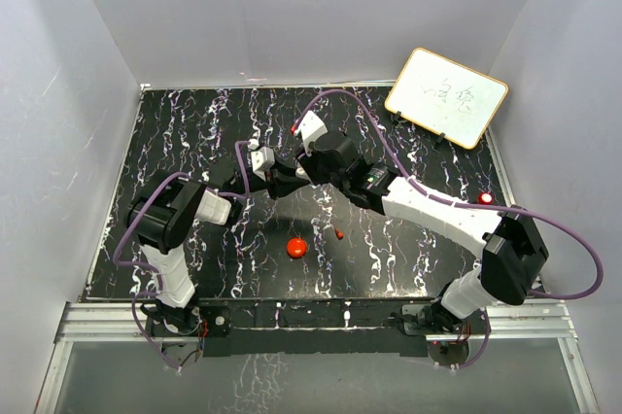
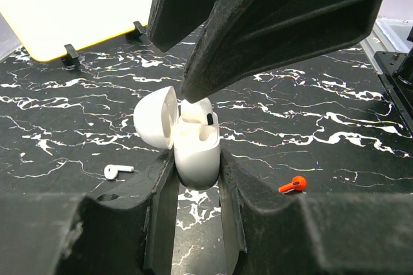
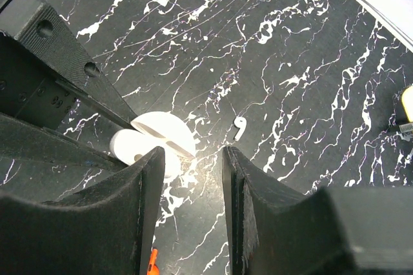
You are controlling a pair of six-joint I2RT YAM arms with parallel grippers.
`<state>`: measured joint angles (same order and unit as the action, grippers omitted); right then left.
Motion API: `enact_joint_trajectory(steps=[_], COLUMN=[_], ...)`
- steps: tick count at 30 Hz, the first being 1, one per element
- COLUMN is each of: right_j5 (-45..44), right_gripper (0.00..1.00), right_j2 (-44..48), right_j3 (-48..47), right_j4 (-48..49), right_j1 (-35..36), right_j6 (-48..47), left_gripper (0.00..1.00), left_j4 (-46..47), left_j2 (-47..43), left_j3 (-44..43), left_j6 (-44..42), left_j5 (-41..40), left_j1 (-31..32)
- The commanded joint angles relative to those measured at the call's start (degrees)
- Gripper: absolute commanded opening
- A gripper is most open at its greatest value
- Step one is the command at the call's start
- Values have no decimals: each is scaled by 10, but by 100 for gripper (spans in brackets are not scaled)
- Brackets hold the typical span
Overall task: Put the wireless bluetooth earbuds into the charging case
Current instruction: Place the earbud in the charging case.
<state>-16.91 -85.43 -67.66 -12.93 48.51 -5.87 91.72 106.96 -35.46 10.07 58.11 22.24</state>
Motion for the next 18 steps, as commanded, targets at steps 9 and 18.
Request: enact_joint_trajectory(steps=[9, 18], right_j5=[7, 15], right_gripper=[39, 39], right_j2=[4, 9], right_j3=[-14, -12], right_j4=[20, 12], right_j1=[-7, -17], right_j6=[7, 11], left_gripper=[0, 0], left_j4=[106, 106], left_j2=[-41, -42], left_j3=[7, 8], left_j6=[-16, -18], left_j5=[20, 19], left_j1=[-3, -3])
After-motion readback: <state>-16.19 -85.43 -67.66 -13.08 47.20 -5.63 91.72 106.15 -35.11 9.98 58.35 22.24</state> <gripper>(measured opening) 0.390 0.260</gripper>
